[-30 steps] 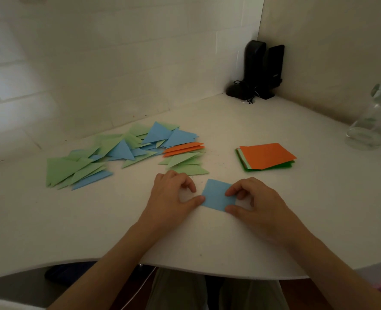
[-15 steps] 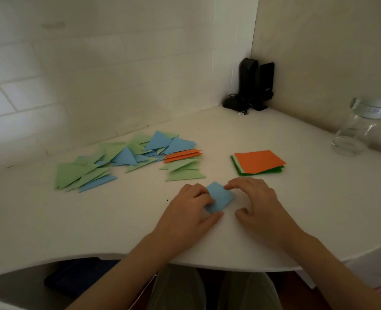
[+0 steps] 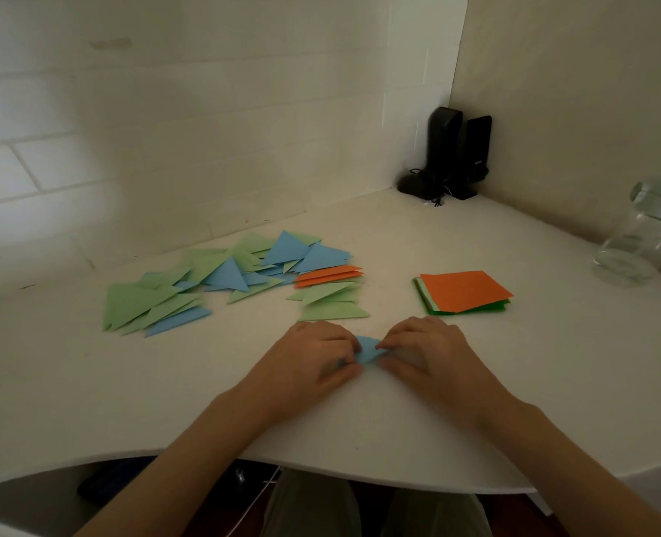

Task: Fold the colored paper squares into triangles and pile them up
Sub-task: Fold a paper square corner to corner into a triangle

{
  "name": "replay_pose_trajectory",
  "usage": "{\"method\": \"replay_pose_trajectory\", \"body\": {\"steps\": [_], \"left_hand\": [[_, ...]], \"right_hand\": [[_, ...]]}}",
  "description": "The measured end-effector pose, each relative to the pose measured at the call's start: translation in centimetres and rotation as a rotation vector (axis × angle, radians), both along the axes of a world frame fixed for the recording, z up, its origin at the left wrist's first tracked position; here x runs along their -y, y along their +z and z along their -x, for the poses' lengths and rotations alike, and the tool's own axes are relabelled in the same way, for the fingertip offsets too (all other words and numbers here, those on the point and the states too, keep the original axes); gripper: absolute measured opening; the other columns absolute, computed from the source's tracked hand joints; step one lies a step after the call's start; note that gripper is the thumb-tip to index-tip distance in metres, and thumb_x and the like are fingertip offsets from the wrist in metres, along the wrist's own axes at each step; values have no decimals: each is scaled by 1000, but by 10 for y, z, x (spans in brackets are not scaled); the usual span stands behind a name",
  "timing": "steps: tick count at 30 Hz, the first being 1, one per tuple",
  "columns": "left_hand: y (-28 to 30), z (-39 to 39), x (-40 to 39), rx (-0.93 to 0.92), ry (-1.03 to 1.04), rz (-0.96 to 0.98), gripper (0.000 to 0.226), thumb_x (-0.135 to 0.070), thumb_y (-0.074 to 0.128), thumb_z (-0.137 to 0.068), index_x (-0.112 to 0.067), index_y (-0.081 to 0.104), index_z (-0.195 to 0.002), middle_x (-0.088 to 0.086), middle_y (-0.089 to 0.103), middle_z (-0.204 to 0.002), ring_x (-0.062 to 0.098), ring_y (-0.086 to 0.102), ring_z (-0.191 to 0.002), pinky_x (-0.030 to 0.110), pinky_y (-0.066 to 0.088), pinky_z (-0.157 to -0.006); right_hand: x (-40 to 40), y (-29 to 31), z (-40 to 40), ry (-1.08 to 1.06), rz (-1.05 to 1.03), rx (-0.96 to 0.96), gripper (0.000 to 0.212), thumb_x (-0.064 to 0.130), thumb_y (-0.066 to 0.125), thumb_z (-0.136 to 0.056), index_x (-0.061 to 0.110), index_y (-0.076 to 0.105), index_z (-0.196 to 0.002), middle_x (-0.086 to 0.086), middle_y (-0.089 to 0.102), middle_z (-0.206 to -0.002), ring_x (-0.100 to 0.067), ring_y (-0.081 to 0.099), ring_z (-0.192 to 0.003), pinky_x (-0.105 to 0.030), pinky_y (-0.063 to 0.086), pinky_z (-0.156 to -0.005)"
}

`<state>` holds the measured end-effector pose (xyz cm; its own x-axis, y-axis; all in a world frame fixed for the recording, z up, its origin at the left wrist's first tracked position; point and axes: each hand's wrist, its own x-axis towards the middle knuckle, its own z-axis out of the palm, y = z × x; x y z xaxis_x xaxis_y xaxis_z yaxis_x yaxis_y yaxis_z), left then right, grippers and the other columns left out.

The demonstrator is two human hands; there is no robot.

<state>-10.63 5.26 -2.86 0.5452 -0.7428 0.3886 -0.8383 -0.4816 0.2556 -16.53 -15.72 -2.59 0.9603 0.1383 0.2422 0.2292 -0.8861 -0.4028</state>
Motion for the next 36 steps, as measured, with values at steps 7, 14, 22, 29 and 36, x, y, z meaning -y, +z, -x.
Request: {"method": "replay_pose_trajectory", "body": {"steps": [7,14,22,29,36], "left_hand": [[-8,4,-3,-211,401,278,15,-38,73,-76,-29,66,-67,-13,61,-90,9,48,-95,36,42,-85],[-16,6,12,-49,571,190,34,-58,63,-76,-24,63,-69,-6,51,-86,16,43,-90,29,32,-73],[-13,7,13,-99,603,67,32,-58,57,-81,-27,62,-77,-9,42,-98,13,37,-101,27,24,-77],[-7,7,7,-214,609,82,23,-56,61,-79,-34,56,-73,-12,43,-101,8,34,-105,26,23,-84],[-2,8,-6,-300,621,72,17,-51,62,-80,-36,56,-87,-15,42,-104,6,29,-102,26,19,-82]], "right_hand": [[-18,-8,-6,-139,-169,75,17,39,64,-83,25,66,-75,13,58,-78,-10,55,-75,-39,48,-71],[-28,-8,-10,-207,-125,76,26,56,59,-79,33,49,-71,14,51,-73,-12,52,-74,-41,45,-72],[-26,-5,-15,-266,-159,-40,28,54,65,-75,33,46,-70,12,53,-78,-8,50,-75,-36,45,-75],[-22,2,-19,-277,-312,-128,23,42,75,-69,27,59,-72,14,56,-71,-2,49,-65,-29,44,-71],[-14,-1,-21,-270,-450,-164,23,23,80,-69,21,60,-79,12,59,-71,6,49,-59,-5,38,-56]]}}
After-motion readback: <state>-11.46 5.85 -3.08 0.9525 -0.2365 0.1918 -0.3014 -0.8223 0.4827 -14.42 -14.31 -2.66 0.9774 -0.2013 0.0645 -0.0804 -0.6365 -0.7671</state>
